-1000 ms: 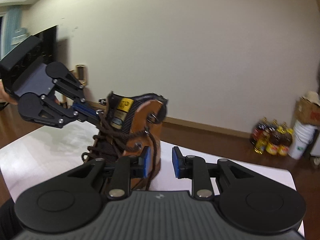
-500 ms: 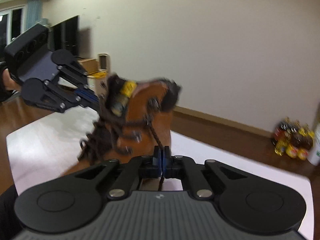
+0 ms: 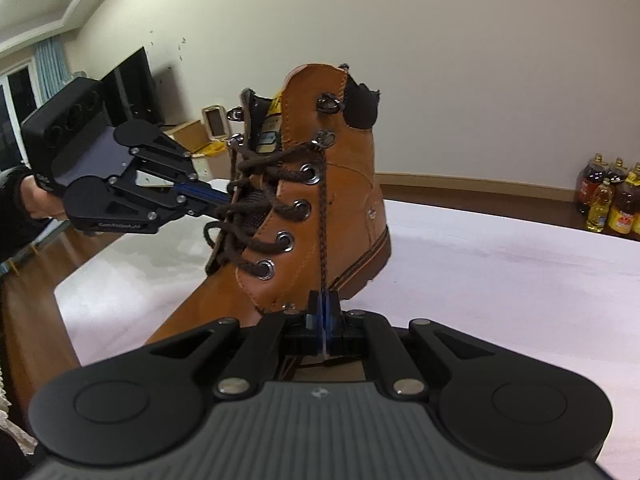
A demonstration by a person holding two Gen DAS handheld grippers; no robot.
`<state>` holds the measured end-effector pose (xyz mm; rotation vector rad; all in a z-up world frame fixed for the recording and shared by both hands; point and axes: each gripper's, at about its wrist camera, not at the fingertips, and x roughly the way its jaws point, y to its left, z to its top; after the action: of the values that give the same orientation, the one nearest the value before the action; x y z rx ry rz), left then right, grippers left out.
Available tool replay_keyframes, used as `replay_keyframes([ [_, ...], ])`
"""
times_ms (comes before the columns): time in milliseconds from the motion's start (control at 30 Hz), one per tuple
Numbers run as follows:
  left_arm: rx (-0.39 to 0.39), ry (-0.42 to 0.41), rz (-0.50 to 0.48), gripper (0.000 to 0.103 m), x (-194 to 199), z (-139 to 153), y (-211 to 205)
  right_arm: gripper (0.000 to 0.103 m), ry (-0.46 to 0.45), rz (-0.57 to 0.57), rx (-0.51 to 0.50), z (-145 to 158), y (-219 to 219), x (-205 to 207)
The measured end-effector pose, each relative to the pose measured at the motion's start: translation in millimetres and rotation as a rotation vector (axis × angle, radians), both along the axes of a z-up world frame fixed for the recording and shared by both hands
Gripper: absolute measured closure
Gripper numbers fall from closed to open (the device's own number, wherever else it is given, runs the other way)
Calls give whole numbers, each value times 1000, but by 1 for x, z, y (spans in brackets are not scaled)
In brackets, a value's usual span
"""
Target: Lace up shoes with both hands
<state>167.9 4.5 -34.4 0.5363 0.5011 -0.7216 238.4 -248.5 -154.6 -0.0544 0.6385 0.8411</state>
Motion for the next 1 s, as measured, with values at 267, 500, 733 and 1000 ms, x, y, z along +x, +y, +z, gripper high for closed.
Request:
replay_keyframes([
  [267,-24,-9,45,100,-10,4,-1,91,47,-42,61,0,-6,-5],
  [500,-14,41,74,96,-17,-5,12,86,-2,-58,27,3,0,-20],
  [733,-8,79,119,96,-27,-15,29,84,37,-140,-48,-15,-12,-11],
  [1000,-7,97,136,96,-32,-19,31,84,-176,216,-368,-19,29,-15],
])
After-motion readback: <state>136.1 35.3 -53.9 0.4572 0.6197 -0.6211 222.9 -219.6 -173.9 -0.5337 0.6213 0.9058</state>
